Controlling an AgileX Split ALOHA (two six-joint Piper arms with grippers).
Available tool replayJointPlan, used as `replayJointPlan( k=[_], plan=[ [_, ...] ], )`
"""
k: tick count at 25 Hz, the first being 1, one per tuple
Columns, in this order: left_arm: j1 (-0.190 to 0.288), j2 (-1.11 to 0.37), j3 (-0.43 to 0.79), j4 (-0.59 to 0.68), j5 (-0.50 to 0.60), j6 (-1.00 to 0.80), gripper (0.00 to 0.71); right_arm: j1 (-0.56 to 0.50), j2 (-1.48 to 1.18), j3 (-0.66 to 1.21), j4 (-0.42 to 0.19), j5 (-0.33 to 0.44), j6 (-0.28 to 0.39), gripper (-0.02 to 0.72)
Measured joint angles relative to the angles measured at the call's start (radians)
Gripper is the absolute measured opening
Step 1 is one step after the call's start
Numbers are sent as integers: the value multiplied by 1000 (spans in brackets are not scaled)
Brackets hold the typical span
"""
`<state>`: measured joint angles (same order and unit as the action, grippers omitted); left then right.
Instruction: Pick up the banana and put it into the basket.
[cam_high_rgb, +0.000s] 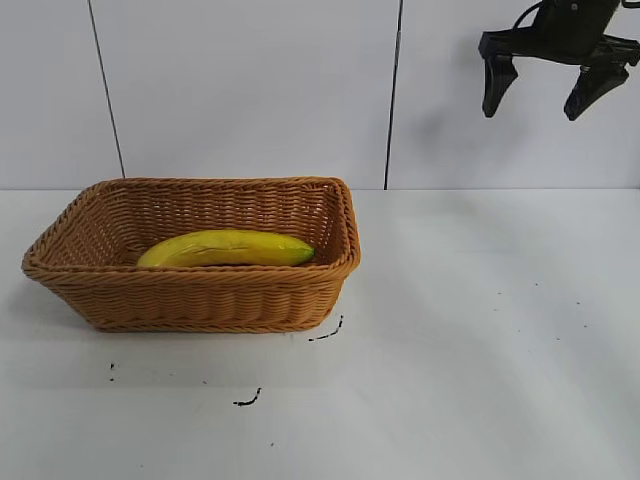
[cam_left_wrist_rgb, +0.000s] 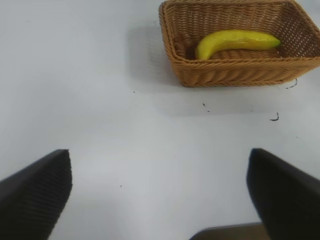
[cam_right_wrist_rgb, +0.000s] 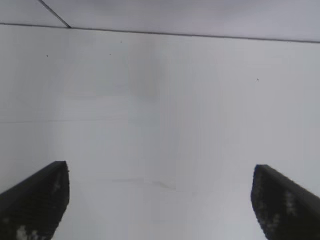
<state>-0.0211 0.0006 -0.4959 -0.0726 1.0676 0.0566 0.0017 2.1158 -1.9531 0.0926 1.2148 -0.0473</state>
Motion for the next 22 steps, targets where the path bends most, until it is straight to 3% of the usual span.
replayJointPlan(
  k=[12, 22],
  plan=[
    [0, 0, 0, 0, 0, 0, 690, 0, -545, 730, 9, 0, -4, 692],
    [0, 0, 0, 0, 0, 0, 690, 0, -1064, 1185, 11, -13, -34, 692]
  ],
)
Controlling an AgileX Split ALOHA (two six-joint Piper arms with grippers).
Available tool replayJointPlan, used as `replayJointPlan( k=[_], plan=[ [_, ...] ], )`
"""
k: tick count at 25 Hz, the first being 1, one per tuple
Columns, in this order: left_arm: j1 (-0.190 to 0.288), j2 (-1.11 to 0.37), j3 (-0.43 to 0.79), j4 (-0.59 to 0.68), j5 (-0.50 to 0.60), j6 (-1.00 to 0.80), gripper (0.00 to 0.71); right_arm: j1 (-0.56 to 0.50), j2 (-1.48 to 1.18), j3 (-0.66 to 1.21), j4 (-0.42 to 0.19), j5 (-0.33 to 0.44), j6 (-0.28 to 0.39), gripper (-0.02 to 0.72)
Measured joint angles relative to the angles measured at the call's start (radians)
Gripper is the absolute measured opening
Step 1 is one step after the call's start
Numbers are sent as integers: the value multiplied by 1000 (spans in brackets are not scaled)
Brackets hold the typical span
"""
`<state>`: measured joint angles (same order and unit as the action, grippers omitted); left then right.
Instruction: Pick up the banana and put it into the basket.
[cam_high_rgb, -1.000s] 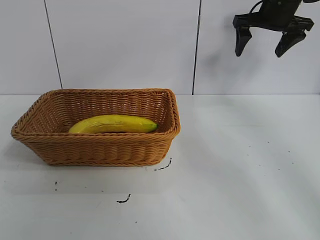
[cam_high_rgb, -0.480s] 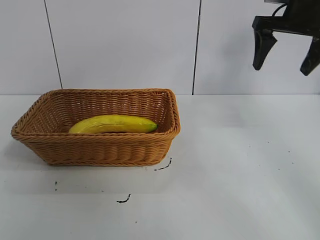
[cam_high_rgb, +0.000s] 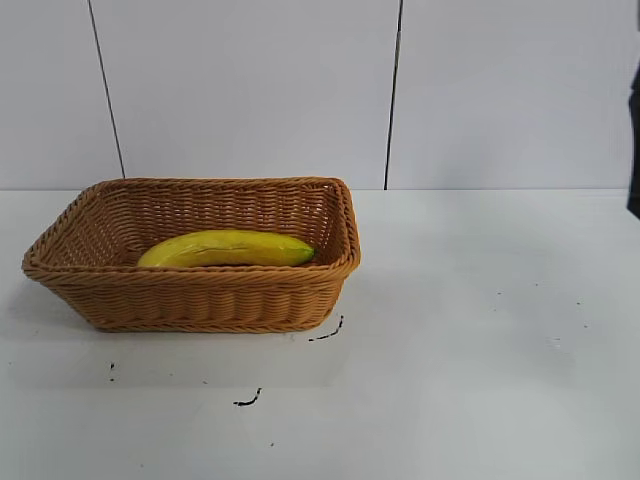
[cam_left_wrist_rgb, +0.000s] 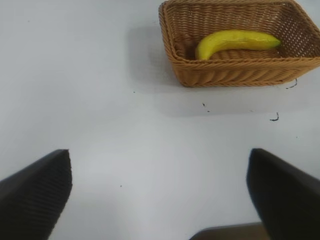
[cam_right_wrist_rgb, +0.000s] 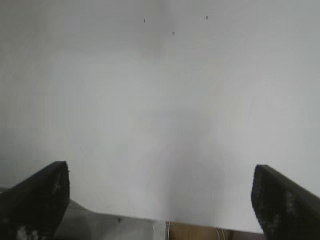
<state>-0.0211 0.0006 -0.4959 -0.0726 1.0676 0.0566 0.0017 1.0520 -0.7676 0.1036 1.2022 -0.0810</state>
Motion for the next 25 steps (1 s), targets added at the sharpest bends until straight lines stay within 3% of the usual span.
replayJointPlan(
  k=[7, 17, 25],
  plan=[
    [0, 0, 0, 0, 0, 0, 690, 0, -389, 247, 2, -157, -15, 692],
    [0, 0, 0, -1, 0, 0, 690, 0, -806, 272, -26, -173, 54, 692],
    [0, 0, 0, -1, 0, 0, 690, 0, -994, 272, -61, -175, 61, 692]
  ],
)
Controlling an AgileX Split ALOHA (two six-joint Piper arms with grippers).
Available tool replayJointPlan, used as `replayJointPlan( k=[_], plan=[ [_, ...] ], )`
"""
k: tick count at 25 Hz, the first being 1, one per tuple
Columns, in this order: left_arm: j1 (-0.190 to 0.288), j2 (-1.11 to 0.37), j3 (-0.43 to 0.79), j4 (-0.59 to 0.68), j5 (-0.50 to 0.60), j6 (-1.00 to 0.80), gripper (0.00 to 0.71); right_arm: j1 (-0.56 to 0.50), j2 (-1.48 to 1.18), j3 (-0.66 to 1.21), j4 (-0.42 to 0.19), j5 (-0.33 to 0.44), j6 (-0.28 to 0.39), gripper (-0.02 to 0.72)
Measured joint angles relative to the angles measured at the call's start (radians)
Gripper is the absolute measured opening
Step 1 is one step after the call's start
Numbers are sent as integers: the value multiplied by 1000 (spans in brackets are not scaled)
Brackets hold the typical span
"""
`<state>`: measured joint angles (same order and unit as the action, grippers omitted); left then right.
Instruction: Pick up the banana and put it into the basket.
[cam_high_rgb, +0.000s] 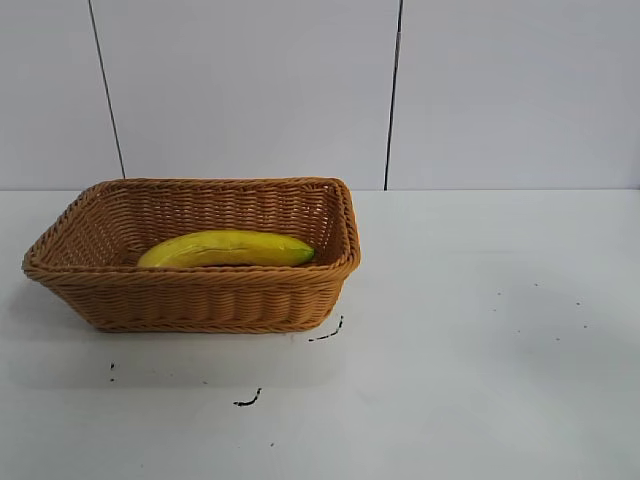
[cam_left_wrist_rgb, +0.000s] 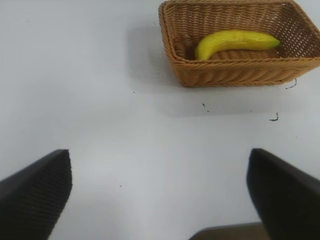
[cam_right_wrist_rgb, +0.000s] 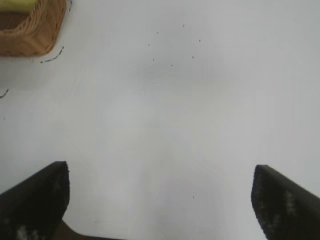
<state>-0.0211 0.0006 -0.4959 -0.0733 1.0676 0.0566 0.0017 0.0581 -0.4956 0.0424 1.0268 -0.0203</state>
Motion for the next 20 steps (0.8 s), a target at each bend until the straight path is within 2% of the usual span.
replayJointPlan(
  k=[4, 20],
  plan=[
    [0, 0, 0, 1, 0, 0, 690, 0, -24, 0, -21, 0, 20, 692],
    [0, 0, 0, 1, 0, 0, 690, 0, -62, 1, -25, -1, 20, 692]
  ],
)
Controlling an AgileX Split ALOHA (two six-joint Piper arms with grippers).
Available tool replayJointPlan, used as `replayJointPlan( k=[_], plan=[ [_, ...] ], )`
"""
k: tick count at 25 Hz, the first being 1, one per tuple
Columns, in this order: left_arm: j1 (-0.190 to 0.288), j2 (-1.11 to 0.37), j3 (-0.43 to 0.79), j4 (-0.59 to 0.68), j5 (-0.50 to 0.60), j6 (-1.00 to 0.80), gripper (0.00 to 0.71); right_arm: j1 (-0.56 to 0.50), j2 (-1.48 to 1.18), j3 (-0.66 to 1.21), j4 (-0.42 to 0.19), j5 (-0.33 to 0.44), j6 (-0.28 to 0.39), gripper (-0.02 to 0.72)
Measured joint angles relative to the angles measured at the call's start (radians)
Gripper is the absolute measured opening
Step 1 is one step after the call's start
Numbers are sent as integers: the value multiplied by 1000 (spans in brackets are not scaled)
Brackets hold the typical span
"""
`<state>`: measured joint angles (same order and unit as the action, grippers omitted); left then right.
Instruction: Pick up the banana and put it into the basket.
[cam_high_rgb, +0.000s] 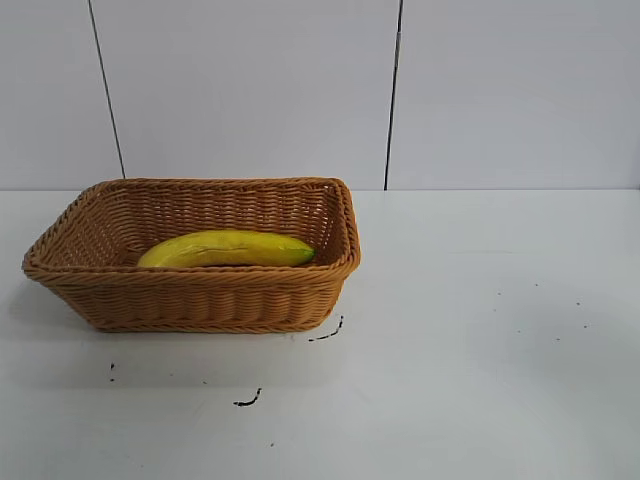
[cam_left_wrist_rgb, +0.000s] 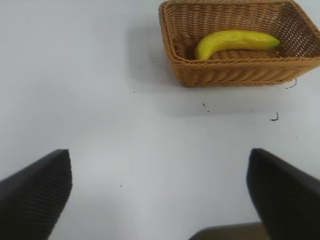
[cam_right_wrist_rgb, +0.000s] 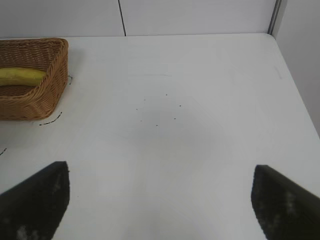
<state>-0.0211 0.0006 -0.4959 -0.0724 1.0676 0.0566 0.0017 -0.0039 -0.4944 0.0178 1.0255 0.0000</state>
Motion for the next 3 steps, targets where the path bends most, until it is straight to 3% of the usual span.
replayJointPlan(
  k=[3],
  plan=[
    [0, 0, 0, 0, 0, 0, 690, 0, 0, 0, 0, 0, 0, 692]
  ],
)
